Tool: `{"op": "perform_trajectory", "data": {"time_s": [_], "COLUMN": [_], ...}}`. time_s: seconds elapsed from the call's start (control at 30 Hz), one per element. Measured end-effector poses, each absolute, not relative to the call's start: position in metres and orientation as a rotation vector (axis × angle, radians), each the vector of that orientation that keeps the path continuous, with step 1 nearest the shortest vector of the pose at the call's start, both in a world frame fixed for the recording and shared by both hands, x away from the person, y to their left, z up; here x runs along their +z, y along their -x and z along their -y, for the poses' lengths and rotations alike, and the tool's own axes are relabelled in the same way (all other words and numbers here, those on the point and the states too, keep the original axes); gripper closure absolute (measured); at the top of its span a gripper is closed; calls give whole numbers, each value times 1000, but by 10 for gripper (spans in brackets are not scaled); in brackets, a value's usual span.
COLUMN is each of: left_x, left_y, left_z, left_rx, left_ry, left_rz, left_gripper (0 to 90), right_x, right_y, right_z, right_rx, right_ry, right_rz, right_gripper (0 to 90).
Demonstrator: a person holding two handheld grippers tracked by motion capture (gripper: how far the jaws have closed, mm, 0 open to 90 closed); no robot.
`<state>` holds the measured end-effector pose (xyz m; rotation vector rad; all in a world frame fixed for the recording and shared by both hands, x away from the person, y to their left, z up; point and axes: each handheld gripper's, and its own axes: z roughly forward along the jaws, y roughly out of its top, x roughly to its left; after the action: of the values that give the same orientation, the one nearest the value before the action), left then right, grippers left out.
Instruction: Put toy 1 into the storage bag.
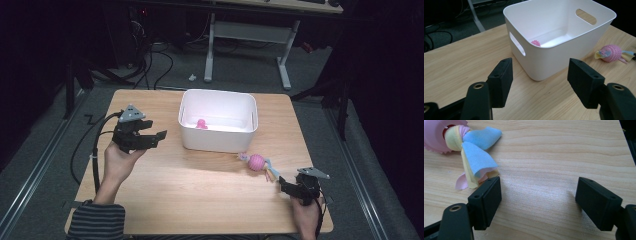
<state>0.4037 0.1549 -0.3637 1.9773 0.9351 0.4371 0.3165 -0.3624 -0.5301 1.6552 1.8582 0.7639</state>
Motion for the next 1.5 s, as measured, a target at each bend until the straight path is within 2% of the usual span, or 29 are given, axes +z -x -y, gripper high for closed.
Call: {"op": "perform_trajectory", "data": {"time_s": [1.5], "left_x": [-431], "left_y": [-378], "left_z": [-180], "left_rx": [298], "left_ry": [-1922], "left_rz": [-1022], "left_gripper": [345], "right_x": [-530], "right_y": [-316], "right_z": [362], "right_rx": [764], "right_ry": [-1658], "right_rz": [-1856], "right_gripper": [211]}}
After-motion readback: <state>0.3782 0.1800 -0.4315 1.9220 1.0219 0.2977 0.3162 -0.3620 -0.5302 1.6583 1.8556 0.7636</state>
